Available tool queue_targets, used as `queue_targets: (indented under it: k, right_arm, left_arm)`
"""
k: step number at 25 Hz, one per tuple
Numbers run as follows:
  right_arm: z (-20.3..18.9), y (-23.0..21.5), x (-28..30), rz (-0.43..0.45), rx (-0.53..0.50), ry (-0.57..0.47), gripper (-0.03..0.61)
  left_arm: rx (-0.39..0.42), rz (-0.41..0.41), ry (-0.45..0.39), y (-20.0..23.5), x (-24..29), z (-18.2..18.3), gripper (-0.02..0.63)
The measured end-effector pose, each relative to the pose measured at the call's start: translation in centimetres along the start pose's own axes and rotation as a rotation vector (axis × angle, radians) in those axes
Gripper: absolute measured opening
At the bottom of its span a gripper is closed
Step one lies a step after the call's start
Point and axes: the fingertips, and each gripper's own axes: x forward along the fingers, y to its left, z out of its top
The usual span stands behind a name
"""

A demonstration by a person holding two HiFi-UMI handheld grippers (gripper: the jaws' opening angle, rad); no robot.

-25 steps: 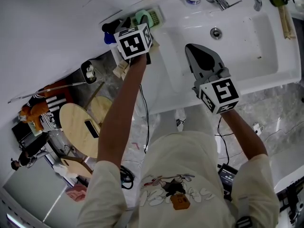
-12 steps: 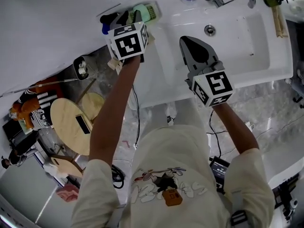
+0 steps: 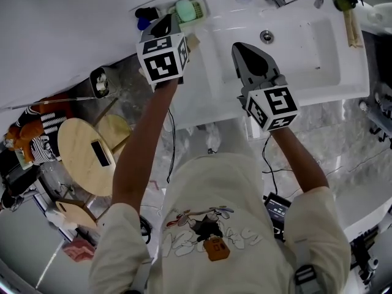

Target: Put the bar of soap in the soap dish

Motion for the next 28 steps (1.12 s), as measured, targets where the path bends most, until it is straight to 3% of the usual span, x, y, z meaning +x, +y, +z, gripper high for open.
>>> queue_targets:
  k: [10,20,28]
  right_arm:
    - [1.1,2.3,-1.6,-0.019,-0.035,-0.024,0.008]
    - [2.1,5.6,-3.7,-0.009,-0.048,-0.051,0.008]
    - [2.5,8.7,-5.2,0.035,-0.082,-0.045,0.008]
  left_arm:
    - [0.022,-0.061,-0.051,-1.2,-5.0,0.4,0.01]
    - [-0.004,-0.097,-0.134,-1.7,-11.6,0.9,0.009]
    - [-0.018,-0.126,-0.196,-2.2,-18.0,0.3,0.009]
